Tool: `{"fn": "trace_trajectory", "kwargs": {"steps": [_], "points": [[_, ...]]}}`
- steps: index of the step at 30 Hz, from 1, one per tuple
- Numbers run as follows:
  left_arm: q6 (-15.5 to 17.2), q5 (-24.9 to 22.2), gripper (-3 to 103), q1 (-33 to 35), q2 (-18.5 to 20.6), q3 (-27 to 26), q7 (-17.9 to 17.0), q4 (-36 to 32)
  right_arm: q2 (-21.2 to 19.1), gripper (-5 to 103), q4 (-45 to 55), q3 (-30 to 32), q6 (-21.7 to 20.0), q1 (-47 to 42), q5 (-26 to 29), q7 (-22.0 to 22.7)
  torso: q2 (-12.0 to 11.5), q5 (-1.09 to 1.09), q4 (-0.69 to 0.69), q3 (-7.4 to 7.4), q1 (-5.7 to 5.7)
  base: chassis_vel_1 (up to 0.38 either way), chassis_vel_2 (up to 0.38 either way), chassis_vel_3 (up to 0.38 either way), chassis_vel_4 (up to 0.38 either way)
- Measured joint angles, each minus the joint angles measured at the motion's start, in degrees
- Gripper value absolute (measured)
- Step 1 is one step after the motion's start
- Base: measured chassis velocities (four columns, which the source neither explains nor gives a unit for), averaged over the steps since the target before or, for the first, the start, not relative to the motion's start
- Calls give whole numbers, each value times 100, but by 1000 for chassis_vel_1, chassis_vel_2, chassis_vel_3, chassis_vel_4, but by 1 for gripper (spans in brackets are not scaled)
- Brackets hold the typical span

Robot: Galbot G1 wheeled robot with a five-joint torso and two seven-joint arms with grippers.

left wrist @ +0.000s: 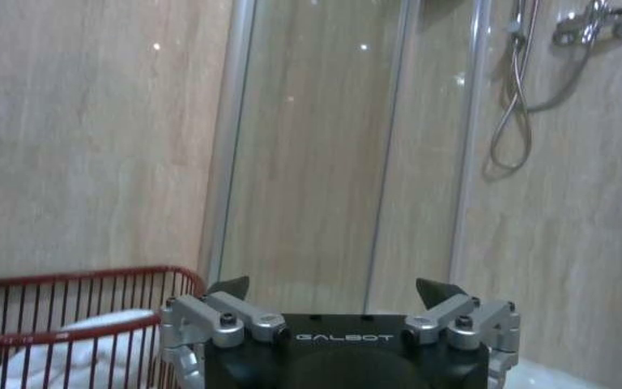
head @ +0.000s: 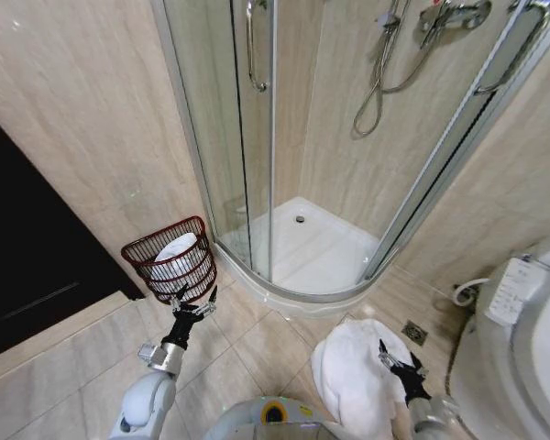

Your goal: Discard the used towel into the hamper.

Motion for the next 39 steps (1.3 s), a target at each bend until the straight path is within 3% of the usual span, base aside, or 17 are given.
{"fn": "trace_trajectory", "kwargs": {"steps": [7,9,13,17,32,37,39], "points": [[-14,171,100,-32,-106,-8,-51,-235,-272,100,-940,-103,-239,736,-206,-665,0,0,0,0,0,0,0,0,0],[-6,210,100,-32,-125,-6,-63,-267,-305,100,-998,-112,-365,810,-230,-708,0,0,1,0,0,0,0,0,0],[51,322,100,-5,-192,-1,-107,-380,-440,100,-1166,-219,-1042,1024,-63,-504,0,1,1,0,0,0,0,0,0],[86,390,100,4,-229,0,-133,-434,-571,100,-1501,-235,-1208,1211,-97,-606,0,-1,0,0,0,0,0,0,0],[89,510,100,208,-268,-73,-240,-659,-594,103,-2572,-266,-1084,1909,-373,-1089,0,-1,0,0,0,0,0,0,0],[95,519,100,232,-256,-86,-262,-752,-496,86,-2728,-266,-1044,2037,-392,-1092,0,0,0,0,0,0,0,0,0],[99,519,100,232,-256,-86,-263,-764,-496,86,-2740,-262,-1042,2041,-393,-1092,0,-1,0,0,0,0,0,0,0]]}}
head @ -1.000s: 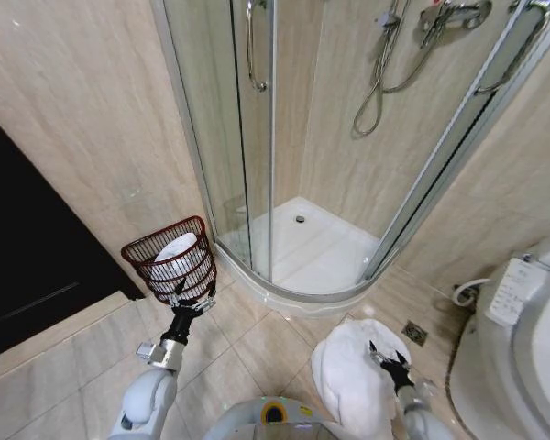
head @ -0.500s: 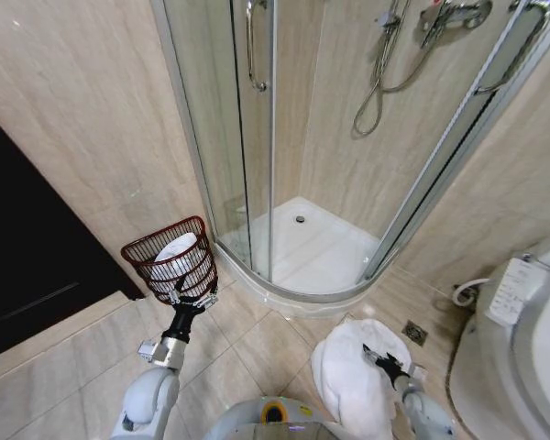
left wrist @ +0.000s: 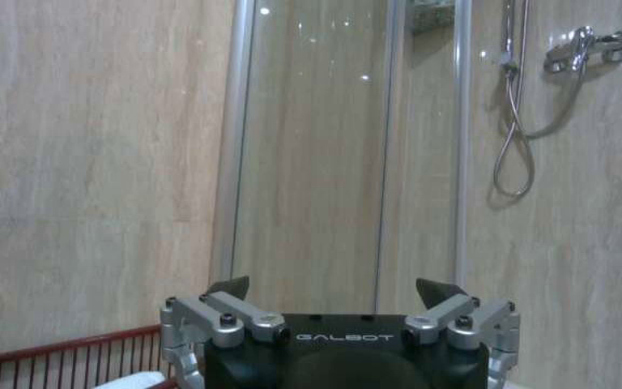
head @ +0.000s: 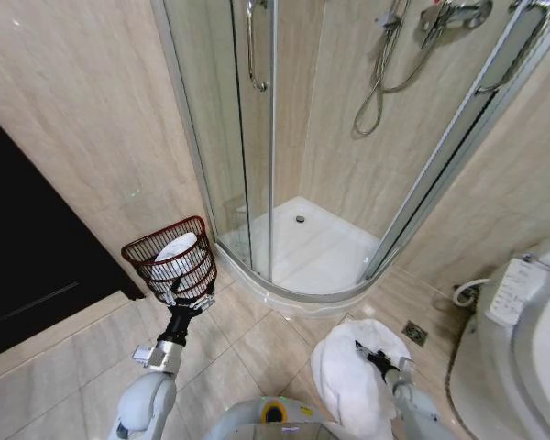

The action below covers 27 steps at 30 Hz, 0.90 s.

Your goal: Discard the used towel into the hamper.

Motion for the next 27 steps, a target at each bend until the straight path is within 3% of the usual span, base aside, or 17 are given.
{"fn": "trace_trajectory", "kwargs": {"steps": [3,7,10,12,13,15,17,22,27], "points": [[6,0,100,-4,-7,17,-1,-10,-11,70,-55,24,25,2,-7,5,0,0,0,0,0,0,0,0,0],[6,7,100,-8,-15,46,-1,-4,-45,59,-89,34,59,-4,-9,8,0,0,0,0,0,0,0,0,0],[7,17,100,-18,-16,87,-1,26,-63,42,-115,72,105,-21,-8,14,0,0,0,0,0,0,0,0,0],[8,17,100,-26,-18,94,-1,31,-61,42,-120,79,123,-28,-4,19,0,0,0,0,0,0,0,0,0],[8,16,100,-40,-19,96,-1,35,-49,32,-133,90,155,-32,0,35,0,-1,0,0,0,0,0,0,0],[9,6,100,-53,-16,93,-1,40,-17,21,-185,103,257,-23,3,71,0,1,0,0,0,0,0,0,0],[9,-1,100,-58,-15,90,-1,45,-5,21,-193,107,278,-18,5,93,0,0,0,0,0,0,0,0,0],[4,-24,100,-64,1,83,0,61,55,10,-162,109,373,-34,-16,160,0,0,0,0,0,0,0,0,0],[4,-63,100,-112,18,69,2,77,155,10,46,178,586,-127,-36,260,0,1,0,0,0,0,0,0,0]]}}
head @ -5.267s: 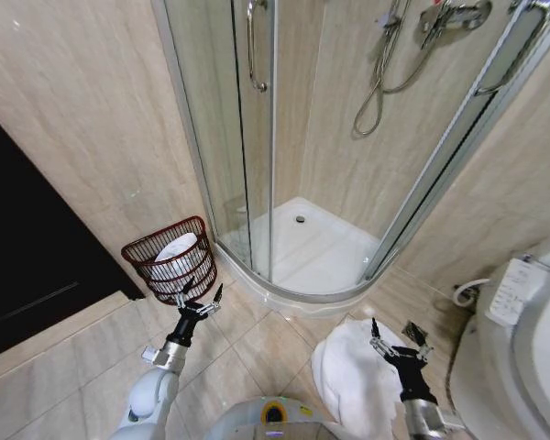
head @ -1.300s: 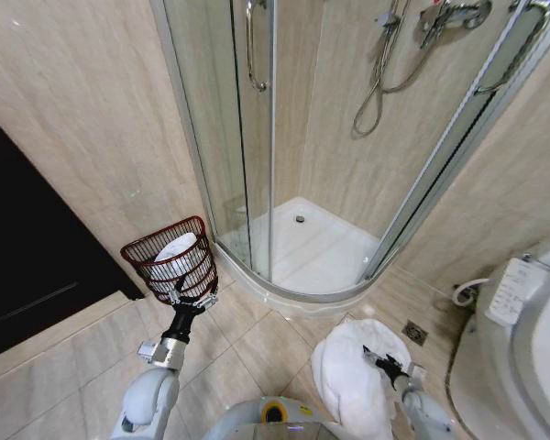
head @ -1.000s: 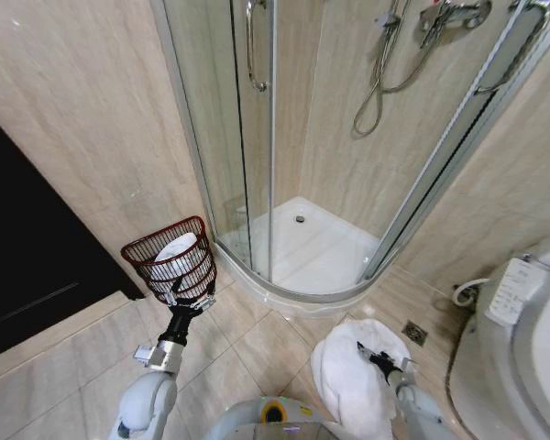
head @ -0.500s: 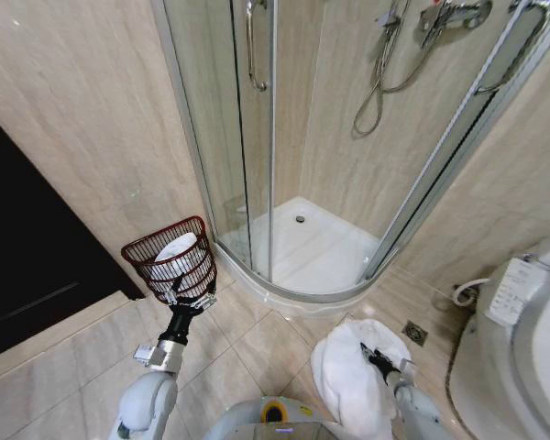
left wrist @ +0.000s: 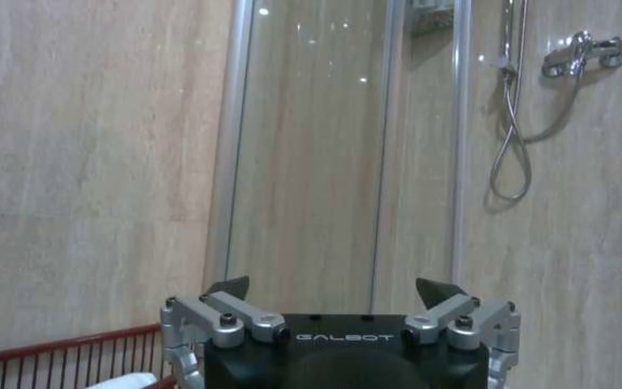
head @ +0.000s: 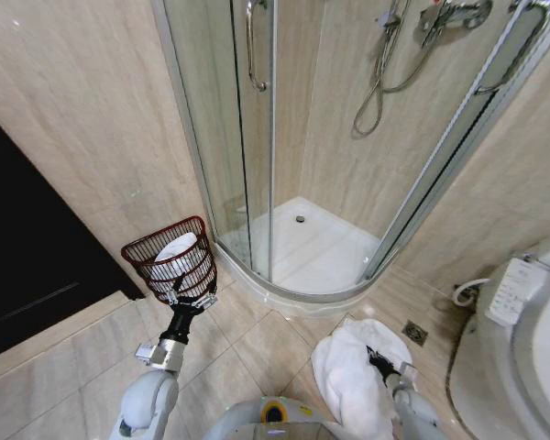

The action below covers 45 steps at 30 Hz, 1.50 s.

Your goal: Discard the used towel into the hamper.

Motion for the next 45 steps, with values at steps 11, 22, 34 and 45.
{"fn": "trace_trajectory", "kwargs": {"steps": [11,22,34,45], "points": [[-53,-88,100,-85,1,37,26,109,319,10,1702,25,1023,-1139,-453,329,0,0,0,0,0,0,0,0,0],[-307,-250,100,-50,-48,-23,37,159,729,10,4016,53,2016,-2811,-1197,725,0,-6,-1,-1,-1,0,0,0,0],[-379,-389,100,-4,-81,-29,37,45,804,10,6355,537,1954,-3603,-876,835,0,-1,0,0,0,0,0,0,0],[-373,-461,100,-39,-146,-63,56,151,422,10,8321,1663,800,-3588,333,1174,0,-2,0,0,0,0,0,0,0]]}}
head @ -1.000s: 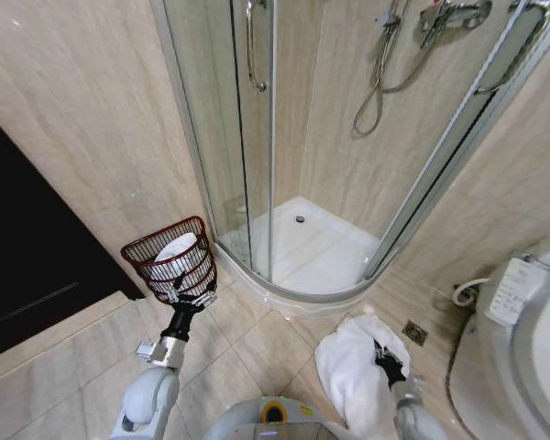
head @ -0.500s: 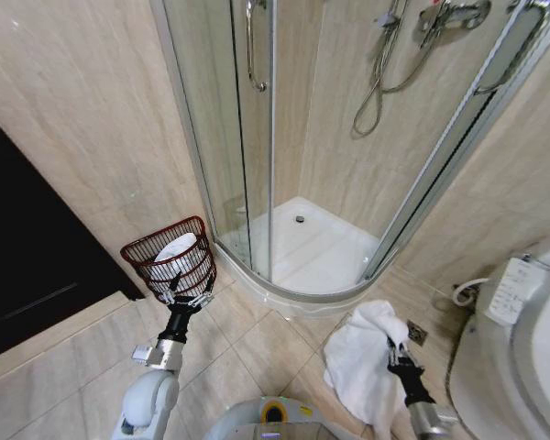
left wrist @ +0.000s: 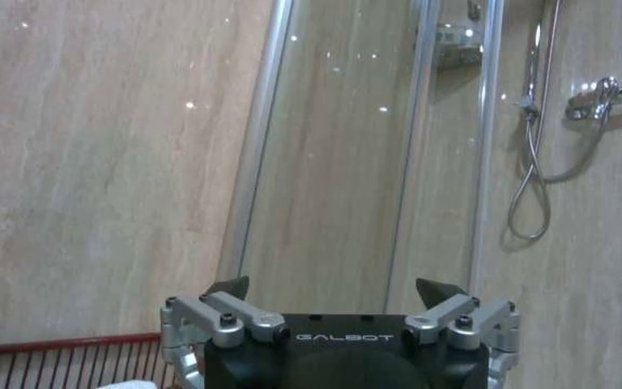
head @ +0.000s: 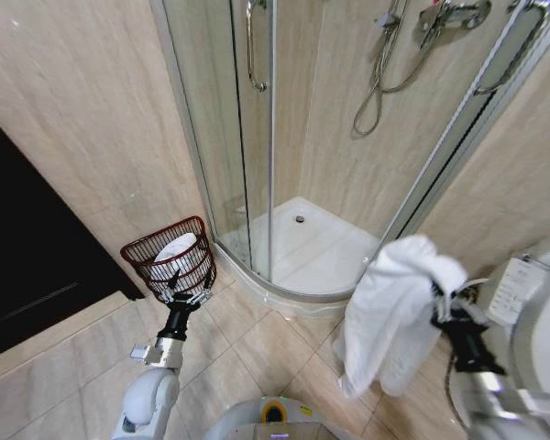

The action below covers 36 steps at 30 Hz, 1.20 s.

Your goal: Discard the used towel into the hamper.

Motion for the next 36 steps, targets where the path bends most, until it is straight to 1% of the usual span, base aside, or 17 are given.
{"fn": "trace_trajectory", "kwargs": {"steps": [1,2,3,4,7,8,14,19,22,24,25,27,29,31,32,35,36], "points": [[0,0,100,0,0,0,0,0,0,10,0,0,0,0,0,0,0,0,0,0,0,0,0,0,0],[-12,-15,100,3,-1,-2,8,5,-72,10,110,290,-201,48,225,32,0,-2,0,0,0,0,0,0,0],[-14,-40,100,-1,0,-2,39,17,-106,10,138,463,-326,85,352,48,0,1,-1,0,0,0,0,0,0],[-14,-40,100,-1,0,-2,39,17,-106,10,138,463,-326,85,352,48,0,1,-1,0,0,0,0,0,0],[-67,-129,100,-55,9,-5,283,103,-162,10,143,794,-577,160,569,69,0,2,-1,0,0,0,0,0,0],[-69,-130,100,-56,13,-9,322,118,-162,10,143,817,-592,161,581,67,0,2,-1,0,0,0,0,0,0],[-93,-145,100,-32,45,-30,397,169,-99,10,115,697,-602,110,521,27,0,2,-1,0,0,0,0,0,0],[-111,-144,100,-82,54,-49,422,224,-116,10,93,620,-516,116,328,-267,0,0,-1,0,0,0,0,0,0],[-102,-144,100,-101,68,-52,423,225,-162,10,84,649,-531,110,338,-296,0,1,-1,0,0,0,0,0,0],[-69,-143,100,-159,82,-53,423,233,-315,10,76,749,-799,120,629,-286,0,0,-1,0,0,0,0,0,0],[-69,-143,100,-159,82,-53,423,233,-315,10,76,749,-799,120,629,-286,0,0,-1,0,0,0,0,0,0],[-2,-137,100,-202,85,-52,422,227,-470,10,69,805,-1098,163,851,-249,0,2,-1,0,0,48,55,67,42],[29,-128,100,-222,82,-50,421,217,-556,10,66,775,-1166,210,850,-257,0,2,-2,0,0,73,76,71,69],[51,-109,100,-232,70,-46,418,200,-672,10,65,506,-1218,304,685,-288,0,0,-1,0,0,82,84,83,89],[51,-109,100,-232,70,-46,418,200,-672,10,65,506,-1218,304,685,-288,0,0,-1,0,0,92,96,94,109],[52,-87,100,-209,65,-43,419,177,-739,10,27,93,-1240,403,390,-318,0,2,0,0,0,97,95,86,96],[52,-87,100,-209,65,-43,419,177,-739,10,27,93,-1240,403,390,-318,0,2,0,0,0,108,94,86,101]]}}
